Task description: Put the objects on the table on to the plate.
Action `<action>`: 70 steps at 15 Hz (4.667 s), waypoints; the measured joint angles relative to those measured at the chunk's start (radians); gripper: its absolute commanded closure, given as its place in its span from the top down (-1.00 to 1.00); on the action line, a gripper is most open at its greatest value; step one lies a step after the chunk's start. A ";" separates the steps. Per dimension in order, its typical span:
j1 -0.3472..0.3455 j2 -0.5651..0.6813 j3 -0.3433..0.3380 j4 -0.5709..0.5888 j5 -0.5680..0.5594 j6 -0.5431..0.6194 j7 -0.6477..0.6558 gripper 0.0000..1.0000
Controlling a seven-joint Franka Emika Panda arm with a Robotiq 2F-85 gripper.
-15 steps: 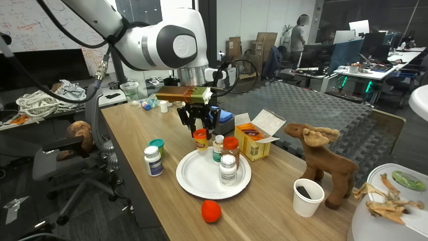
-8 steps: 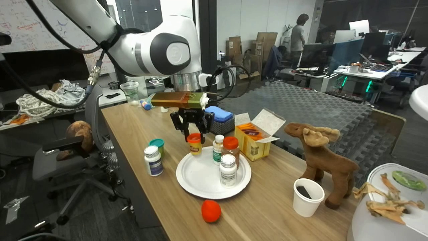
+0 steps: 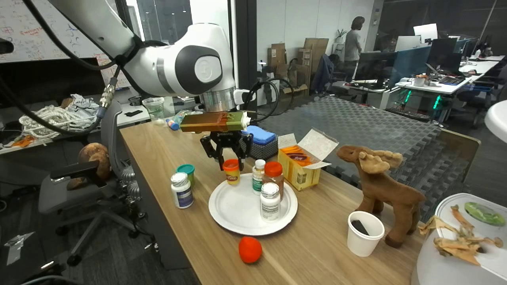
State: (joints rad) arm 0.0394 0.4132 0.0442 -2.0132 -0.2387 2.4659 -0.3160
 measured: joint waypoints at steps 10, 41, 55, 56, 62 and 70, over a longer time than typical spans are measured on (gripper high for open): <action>-0.003 0.001 -0.019 -0.014 -0.060 0.017 -0.013 0.58; 0.050 -0.234 0.062 -0.101 0.219 -0.263 0.259 1.00; 0.137 -0.131 0.067 -0.218 0.182 0.005 0.400 1.00; 0.137 -0.124 0.067 -0.221 0.170 0.022 0.403 1.00; 0.139 -0.113 0.040 -0.223 0.069 0.105 0.458 1.00; 0.139 -0.099 0.026 -0.223 0.046 0.112 0.470 0.02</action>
State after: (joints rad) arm 0.1784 0.3144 0.0700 -2.2366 -0.1928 2.5778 0.1536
